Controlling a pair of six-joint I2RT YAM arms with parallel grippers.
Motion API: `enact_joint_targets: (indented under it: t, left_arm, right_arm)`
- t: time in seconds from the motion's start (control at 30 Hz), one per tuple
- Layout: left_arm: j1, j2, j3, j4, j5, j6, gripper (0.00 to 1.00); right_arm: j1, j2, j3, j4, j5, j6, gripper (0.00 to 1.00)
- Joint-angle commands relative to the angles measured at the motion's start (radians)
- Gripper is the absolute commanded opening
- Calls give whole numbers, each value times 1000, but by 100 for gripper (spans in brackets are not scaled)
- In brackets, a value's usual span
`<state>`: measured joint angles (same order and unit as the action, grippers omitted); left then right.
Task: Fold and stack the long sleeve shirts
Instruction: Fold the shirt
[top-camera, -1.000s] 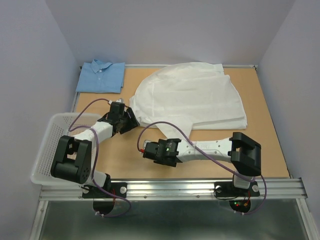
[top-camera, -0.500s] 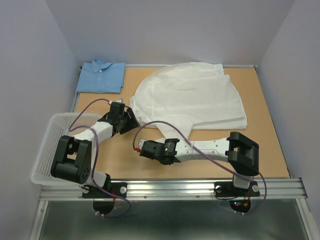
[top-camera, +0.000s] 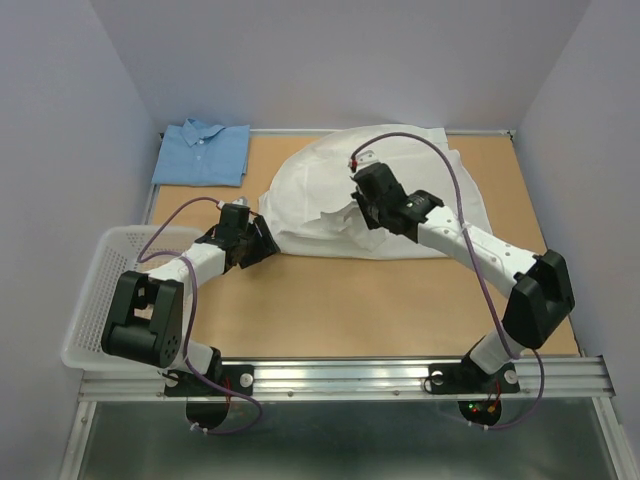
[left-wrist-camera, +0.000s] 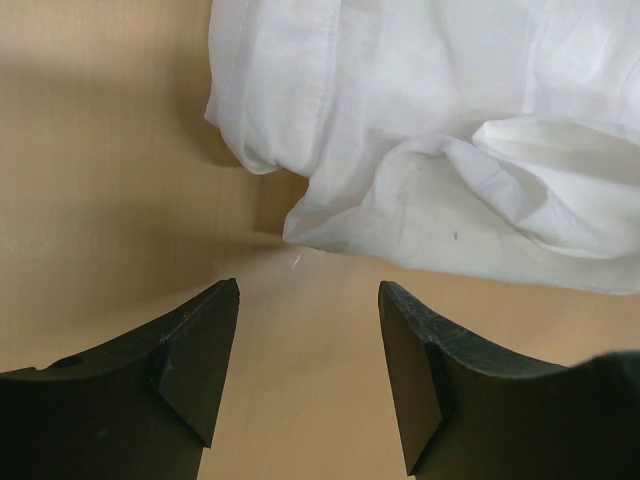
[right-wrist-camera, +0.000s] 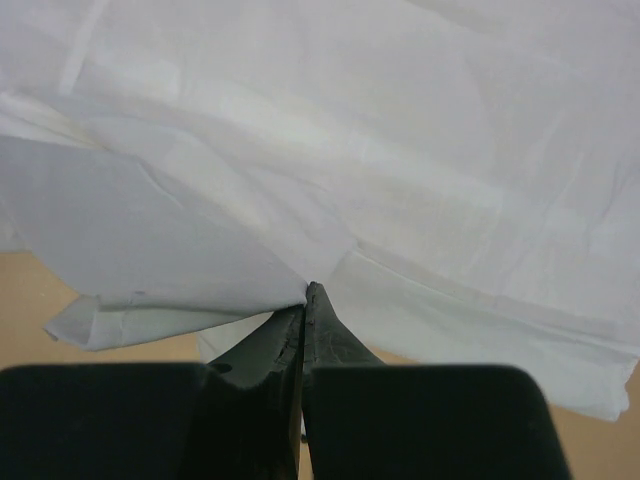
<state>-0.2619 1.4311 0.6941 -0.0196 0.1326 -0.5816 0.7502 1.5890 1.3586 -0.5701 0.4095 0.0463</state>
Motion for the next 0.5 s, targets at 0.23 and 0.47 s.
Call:
enact_joint_targets:
  t: [0.23,0.47]
  left_arm:
    - [4,5,38,10,24,6,69]
    - [4,46,70,14,47,-15,68]
  right_arm:
    - [-232,-34,20,93,-38,405,1]
    - [-284,-5,22,153,-84,428,1]
